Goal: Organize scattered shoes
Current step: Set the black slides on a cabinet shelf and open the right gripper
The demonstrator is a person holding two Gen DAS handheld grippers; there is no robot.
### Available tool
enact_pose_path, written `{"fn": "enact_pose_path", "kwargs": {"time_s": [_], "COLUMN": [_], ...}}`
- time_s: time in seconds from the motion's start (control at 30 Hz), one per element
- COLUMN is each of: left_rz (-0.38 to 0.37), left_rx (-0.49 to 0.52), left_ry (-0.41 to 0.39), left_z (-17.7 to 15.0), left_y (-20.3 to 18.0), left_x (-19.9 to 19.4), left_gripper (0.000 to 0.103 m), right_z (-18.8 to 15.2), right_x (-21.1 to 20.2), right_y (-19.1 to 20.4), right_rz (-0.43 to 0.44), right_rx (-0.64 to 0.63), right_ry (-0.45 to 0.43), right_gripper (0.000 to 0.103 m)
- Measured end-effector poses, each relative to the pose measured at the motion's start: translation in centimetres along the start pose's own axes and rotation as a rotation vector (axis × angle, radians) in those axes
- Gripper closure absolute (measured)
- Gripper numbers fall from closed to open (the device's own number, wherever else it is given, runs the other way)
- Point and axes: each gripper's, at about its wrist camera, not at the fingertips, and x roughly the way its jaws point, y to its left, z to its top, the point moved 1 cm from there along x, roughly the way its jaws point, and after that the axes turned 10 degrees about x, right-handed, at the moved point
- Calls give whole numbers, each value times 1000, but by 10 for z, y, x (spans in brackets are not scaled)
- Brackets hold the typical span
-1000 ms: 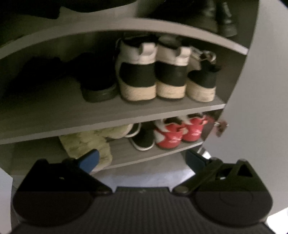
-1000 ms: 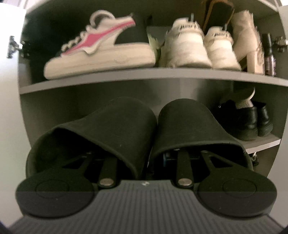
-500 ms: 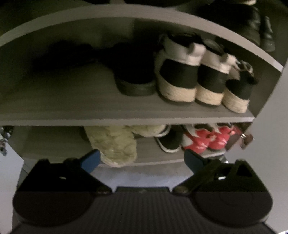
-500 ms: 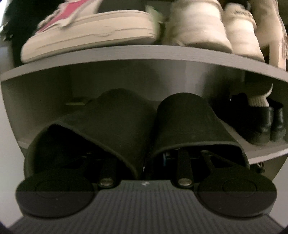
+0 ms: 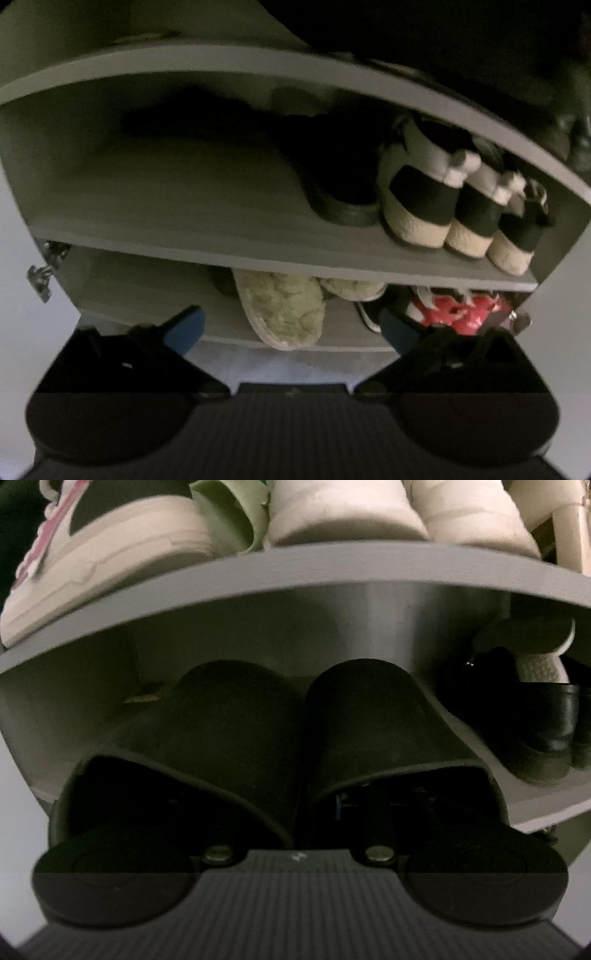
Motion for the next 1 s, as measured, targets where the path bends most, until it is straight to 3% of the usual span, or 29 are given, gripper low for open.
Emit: {"fn": "enact_pose_path", "kwargs": {"time_s": [0.3, 0.53, 0.6, 0.7, 0.87, 1.0], "left_rz": [-20, 38, 48, 36, 18, 13], "left_rx": [-36, -55, -70, -87, -67, -78], "left_ry": [-33, -63, -64, -42, -48, -47], "left_z": [5, 7, 6, 5, 5, 5], "left_y": [24, 42, 45, 42, 33, 32], "left_x": [-29, -42, -43, -41, -44, -44], "left_gripper": [0, 0, 0, 0, 0, 0], "right_z": [-11, -10, -8, -11, -31, -33], "right_x": [36, 52, 60, 63, 53, 46], "right_y": [-4, 6, 3, 4, 23, 21], "right_rz": [32, 9, -3, 1, -22, -24], "right_rx": [23, 2, 17, 38, -107, -79], "right_ry": [-92, -147, -155, -139, -183, -169], "right_gripper": [69, 61, 51, 12, 14, 13]}}
